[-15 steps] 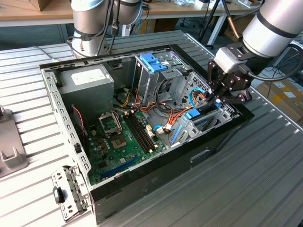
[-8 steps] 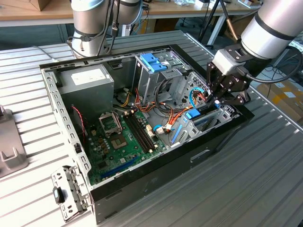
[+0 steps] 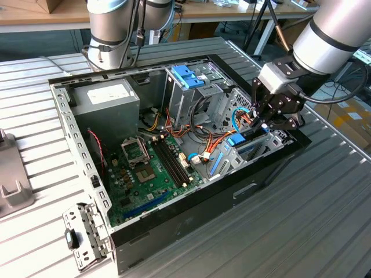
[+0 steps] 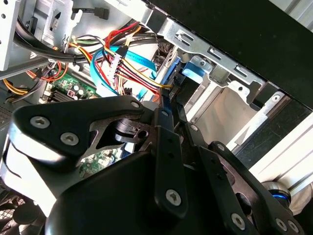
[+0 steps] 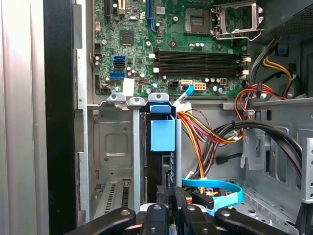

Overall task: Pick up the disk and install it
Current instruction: 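Insert the first disk wire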

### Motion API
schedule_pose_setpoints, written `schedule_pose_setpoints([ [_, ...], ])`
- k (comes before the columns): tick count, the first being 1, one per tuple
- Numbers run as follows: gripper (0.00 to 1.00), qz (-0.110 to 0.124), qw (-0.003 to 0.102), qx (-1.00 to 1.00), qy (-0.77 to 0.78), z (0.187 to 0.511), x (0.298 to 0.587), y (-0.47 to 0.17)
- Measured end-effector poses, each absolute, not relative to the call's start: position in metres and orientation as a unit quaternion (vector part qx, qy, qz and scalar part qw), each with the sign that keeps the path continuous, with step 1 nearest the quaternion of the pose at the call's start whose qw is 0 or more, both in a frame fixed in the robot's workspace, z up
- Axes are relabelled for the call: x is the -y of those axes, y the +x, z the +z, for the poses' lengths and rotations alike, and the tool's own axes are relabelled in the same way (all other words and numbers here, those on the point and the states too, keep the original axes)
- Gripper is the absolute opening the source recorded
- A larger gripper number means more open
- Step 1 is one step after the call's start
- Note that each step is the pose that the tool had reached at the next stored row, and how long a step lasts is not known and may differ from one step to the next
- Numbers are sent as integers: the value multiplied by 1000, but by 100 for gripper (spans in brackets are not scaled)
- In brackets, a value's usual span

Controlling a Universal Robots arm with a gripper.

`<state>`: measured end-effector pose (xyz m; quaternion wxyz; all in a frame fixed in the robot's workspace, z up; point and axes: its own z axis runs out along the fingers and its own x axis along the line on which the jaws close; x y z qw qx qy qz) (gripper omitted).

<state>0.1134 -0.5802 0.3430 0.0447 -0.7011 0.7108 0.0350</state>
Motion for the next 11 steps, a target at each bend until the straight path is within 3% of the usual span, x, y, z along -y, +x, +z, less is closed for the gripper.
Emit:
schedule_pose_setpoints([
  [11,17,36,44,-711,-701,346,580,114],
])
